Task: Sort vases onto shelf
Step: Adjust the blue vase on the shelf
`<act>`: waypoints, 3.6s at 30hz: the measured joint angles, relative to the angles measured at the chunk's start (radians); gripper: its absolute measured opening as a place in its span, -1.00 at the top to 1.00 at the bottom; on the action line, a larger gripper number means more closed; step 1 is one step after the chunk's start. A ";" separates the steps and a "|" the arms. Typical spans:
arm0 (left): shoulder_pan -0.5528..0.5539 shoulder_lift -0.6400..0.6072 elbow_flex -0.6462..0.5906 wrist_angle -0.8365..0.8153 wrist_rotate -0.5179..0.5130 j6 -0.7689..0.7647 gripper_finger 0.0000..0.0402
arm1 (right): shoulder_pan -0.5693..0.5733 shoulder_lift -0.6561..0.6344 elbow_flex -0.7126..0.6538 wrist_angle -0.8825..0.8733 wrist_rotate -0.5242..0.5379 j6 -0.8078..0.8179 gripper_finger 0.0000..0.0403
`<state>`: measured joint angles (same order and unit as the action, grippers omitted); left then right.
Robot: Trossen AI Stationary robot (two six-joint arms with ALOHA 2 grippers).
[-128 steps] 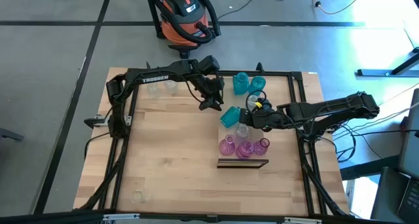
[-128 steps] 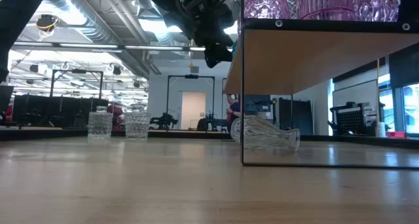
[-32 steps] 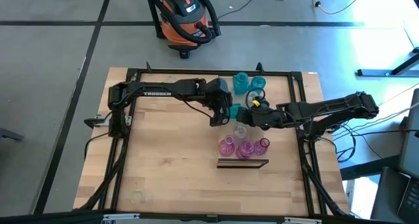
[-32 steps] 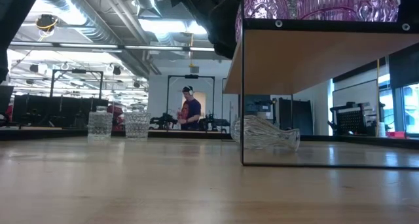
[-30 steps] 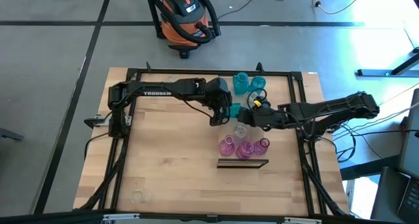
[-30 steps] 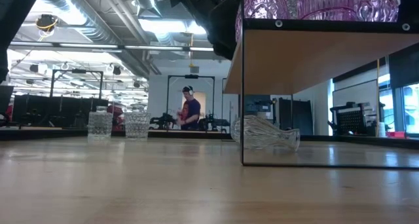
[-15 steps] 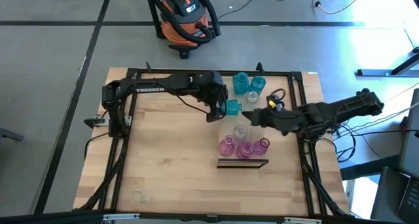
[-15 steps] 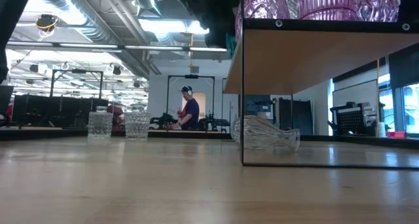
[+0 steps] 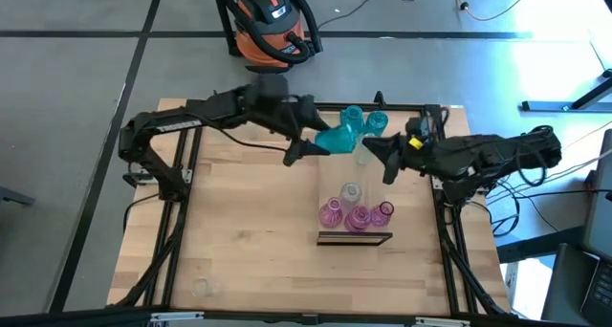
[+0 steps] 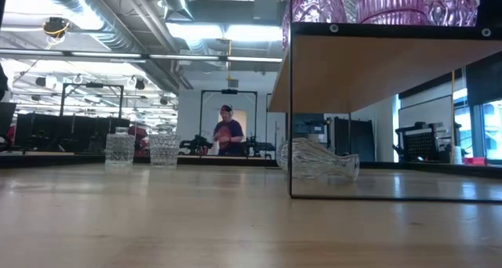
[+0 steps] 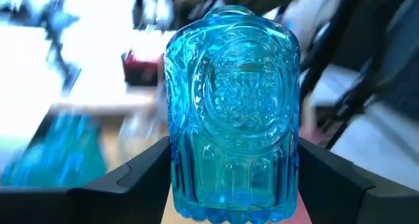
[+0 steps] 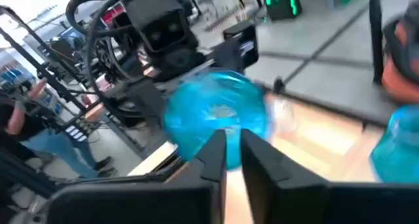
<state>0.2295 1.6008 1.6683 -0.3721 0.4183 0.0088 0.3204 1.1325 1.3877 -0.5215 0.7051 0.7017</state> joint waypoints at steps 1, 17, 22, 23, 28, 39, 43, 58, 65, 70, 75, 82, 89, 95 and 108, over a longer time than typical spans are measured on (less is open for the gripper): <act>0.000 -0.002 0.001 0.061 0.030 -0.018 -0.33 | 0.000 -0.002 0.016 -0.002 0.011 -0.038 0.76; -0.005 0.037 0.001 0.322 0.013 -0.164 -0.33 | 0.000 0.004 0.140 0.009 0.042 -0.442 -0.53; -0.009 0.047 0.001 0.338 0.016 -0.184 -0.33 | 0.000 0.013 0.140 0.030 0.037 -0.473 -0.44; -0.010 0.048 0.001 0.344 0.018 -0.184 -0.33 | 0.000 0.014 0.140 0.043 0.037 -0.486 -0.41; -0.016 0.050 0.001 0.376 0.022 -0.186 -0.33 | -0.040 0.016 0.140 0.067 -0.009 -0.503 -0.27; -0.020 0.050 0.001 0.397 0.039 -0.186 -0.33 | -0.178 0.018 0.140 0.125 -0.273 -0.494 -0.13; -0.020 0.050 0.001 0.396 0.044 -0.186 -0.33 | -0.204 0.027 0.140 0.137 -0.320 -0.493 -0.08; -0.020 0.050 -0.001 0.398 0.040 -0.186 -0.33 | -0.217 0.070 0.143 0.140 -0.363 -0.499 0.54; -0.020 0.050 -0.001 0.399 0.037 -0.186 -0.37 | -0.216 0.070 0.142 0.136 -0.357 -0.499 0.53; -0.020 0.050 -0.001 0.398 0.033 -0.183 -0.38 | -0.216 0.070 0.141 0.135 -0.356 -0.499 0.51; -0.019 0.050 -0.001 0.362 0.014 -0.156 -0.42 | -0.216 0.072 0.139 0.125 -0.353 -0.499 0.54; -0.020 0.050 -0.001 0.320 -0.016 -0.116 -0.43 | -0.217 0.075 0.138 0.119 -0.354 -0.501 0.54; -0.020 0.050 0.000 0.299 -0.035 -0.104 -0.43 | -0.227 0.078 0.138 0.105 -0.362 -0.487 0.54; -0.025 0.050 0.000 0.261 -0.060 -0.091 -0.43 | -0.284 0.097 0.139 0.099 -0.449 -0.448 0.54; -0.031 0.050 0.000 0.194 -0.095 -0.087 -0.44 | -0.385 0.134 0.141 0.089 -0.641 -0.412 0.54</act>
<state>0.1982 1.6505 1.6684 -0.1784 0.3233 -0.0781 -0.0650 1.2663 1.5288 -0.4328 0.0636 0.2897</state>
